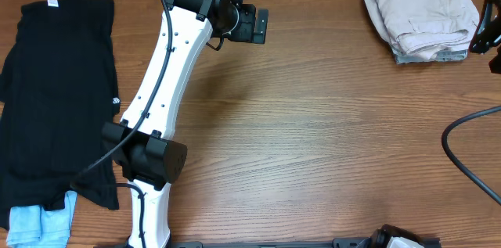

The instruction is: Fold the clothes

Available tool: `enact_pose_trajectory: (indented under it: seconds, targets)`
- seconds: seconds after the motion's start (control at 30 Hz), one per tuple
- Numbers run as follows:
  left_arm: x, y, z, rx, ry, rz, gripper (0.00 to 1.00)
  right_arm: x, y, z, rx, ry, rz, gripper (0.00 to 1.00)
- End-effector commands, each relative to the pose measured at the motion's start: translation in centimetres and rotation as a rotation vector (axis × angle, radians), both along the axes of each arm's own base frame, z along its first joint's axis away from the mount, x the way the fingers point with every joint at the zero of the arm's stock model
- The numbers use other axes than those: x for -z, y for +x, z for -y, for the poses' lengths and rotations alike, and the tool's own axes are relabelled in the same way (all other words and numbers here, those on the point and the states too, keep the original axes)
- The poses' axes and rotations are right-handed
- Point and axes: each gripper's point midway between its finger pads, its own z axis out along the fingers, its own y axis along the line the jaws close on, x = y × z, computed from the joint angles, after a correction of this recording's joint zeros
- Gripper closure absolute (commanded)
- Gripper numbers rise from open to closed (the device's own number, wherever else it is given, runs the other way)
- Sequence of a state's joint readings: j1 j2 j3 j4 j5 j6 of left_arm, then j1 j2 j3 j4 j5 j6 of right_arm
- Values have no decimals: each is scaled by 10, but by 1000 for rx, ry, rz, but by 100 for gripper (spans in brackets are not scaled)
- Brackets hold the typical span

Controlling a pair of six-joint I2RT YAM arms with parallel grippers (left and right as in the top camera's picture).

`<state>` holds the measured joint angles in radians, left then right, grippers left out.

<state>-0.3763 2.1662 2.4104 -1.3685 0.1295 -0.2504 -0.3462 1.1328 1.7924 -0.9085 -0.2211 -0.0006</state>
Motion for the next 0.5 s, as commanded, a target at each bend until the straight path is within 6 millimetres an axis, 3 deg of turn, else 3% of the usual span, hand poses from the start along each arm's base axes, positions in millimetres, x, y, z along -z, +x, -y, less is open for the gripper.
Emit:
enact_pose_trajectory:
  seconds: [0.0,0.17,0.33,0.4,0.47]
  targets:
    - [-10,0,0,22,8,34,0,5,-2,1,9,-2,-16,0]
    - [-10,0,0,23,9,34,0,28,10,-14,-60,12,-44,0]
    - [-10,0,0,22,9,34,0,59,15,-58,-191,-15,27,0]
    - [-10,0,0,22,8,34,0,83,13,-72,-236,-22,61,0]
    - [-10,0,0,23,9,34,0,119,8,-83,-272,-25,86,0]
